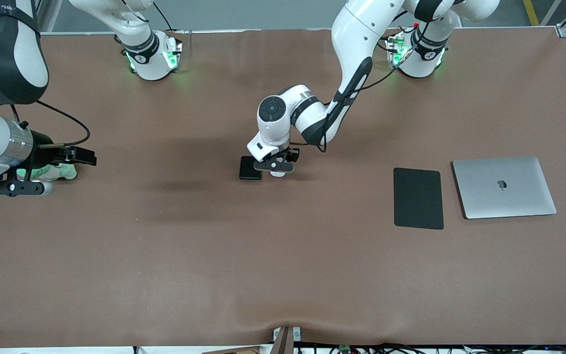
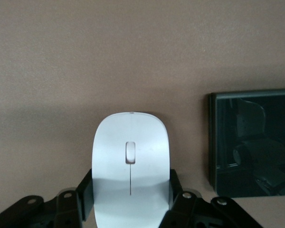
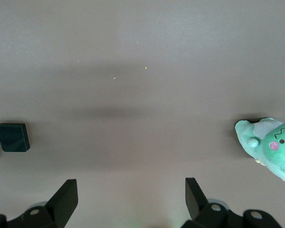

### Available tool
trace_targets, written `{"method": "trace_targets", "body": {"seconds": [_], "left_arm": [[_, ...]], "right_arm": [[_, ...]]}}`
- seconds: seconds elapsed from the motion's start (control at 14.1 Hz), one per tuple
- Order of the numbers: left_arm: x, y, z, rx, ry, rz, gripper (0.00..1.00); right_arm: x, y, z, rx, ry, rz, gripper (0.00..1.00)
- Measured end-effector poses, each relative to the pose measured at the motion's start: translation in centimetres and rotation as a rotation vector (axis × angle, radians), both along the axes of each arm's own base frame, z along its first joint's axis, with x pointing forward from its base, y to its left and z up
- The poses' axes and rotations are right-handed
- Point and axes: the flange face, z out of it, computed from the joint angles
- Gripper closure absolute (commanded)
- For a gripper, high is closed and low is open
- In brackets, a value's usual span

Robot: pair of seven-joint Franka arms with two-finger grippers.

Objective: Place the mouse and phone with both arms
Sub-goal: 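Grasp the white mouse with the left gripper and lift it, then carry the mouse to the mouse pad while the right gripper reaches the phone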

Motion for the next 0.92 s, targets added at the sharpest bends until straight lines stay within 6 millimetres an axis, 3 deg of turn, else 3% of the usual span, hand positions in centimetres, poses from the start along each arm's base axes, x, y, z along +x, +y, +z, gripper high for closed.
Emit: {"method": "trace_targets", "body": {"seconds": [0.28, 0.5, 0.71, 0.92], "left_arm": [[1.2, -0.2, 2.0, -0.018, -0.024, 0.079, 1.0], [3.6, 1.2, 6.8, -0.015, -0.049, 0.141, 1.0], [7.4, 5.3, 12.4, 0.002, -0.047, 0.222, 1.0], [12.2, 11.7, 15.8, 0.022, -0.033, 0.333, 1.0]], "right_arm": [[0.1, 0.1, -0.3, 0.0, 0.005, 0.001, 0.0], [0.1, 0.4, -0.3, 0.0, 0.005, 0.007, 0.0], [0.1, 1.4, -0.6, 0.001, 0.01, 0.023, 0.0], [0.0, 3.6, -0.8, 0.017, 0.013, 0.052, 0.0]]}}
